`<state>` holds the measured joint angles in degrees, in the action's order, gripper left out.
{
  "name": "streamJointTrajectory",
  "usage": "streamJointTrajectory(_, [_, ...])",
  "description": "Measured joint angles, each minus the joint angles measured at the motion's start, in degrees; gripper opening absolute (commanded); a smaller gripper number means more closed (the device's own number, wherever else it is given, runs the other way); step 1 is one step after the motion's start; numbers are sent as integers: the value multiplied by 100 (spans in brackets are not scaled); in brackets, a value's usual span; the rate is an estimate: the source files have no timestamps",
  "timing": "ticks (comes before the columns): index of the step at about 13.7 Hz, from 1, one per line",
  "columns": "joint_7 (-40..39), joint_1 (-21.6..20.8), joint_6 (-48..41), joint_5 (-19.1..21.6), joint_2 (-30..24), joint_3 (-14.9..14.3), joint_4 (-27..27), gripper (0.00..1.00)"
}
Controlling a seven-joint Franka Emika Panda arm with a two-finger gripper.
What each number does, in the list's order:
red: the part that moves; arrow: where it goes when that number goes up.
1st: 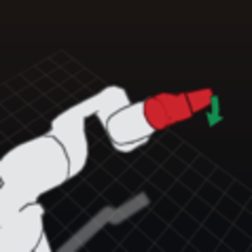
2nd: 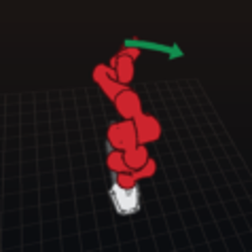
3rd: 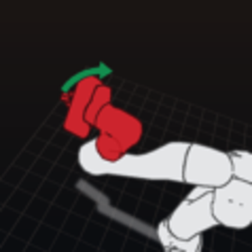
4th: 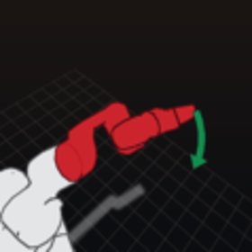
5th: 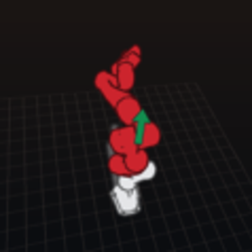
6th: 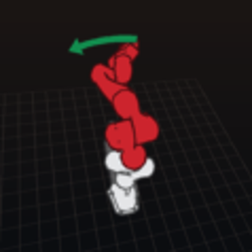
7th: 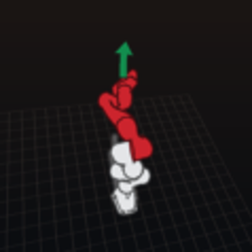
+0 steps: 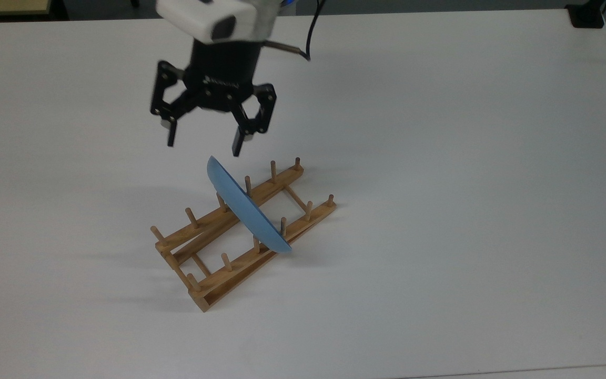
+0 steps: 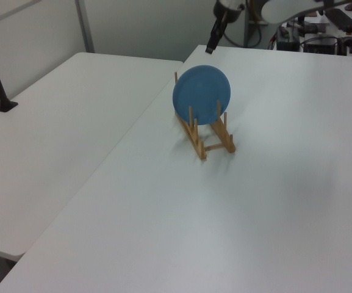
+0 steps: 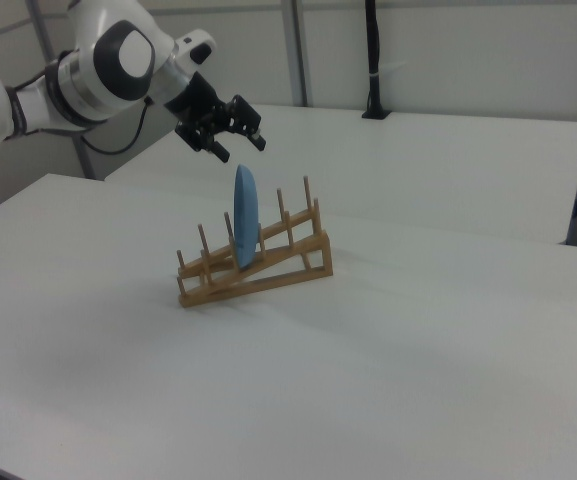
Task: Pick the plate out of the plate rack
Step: 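Lower the open gripper onto the rim of the blue plate, then close the gripper on the plate rim and lift it out of the rack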
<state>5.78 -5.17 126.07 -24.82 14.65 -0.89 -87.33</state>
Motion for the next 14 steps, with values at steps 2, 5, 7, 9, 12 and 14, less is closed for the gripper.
streamJointTrajectory(2, [0,-102,1,-108,155,0,3,76])
streamJointTrajectory(5, [-1,-185,1,-268,257,0,4,72])
streamJointTrajectory(7, [-1,-192,1,-532,331,0,-14,66])
streamJointTrajectory(9, [-1,-192,1,-784,456,0,-32,60])
streamJointTrajectory(12, [-1,-185,1,-942,539,-5,-32,21])
streamJointTrajectory(14, [-2,-186,1,-1001,538,-7,-26,1])
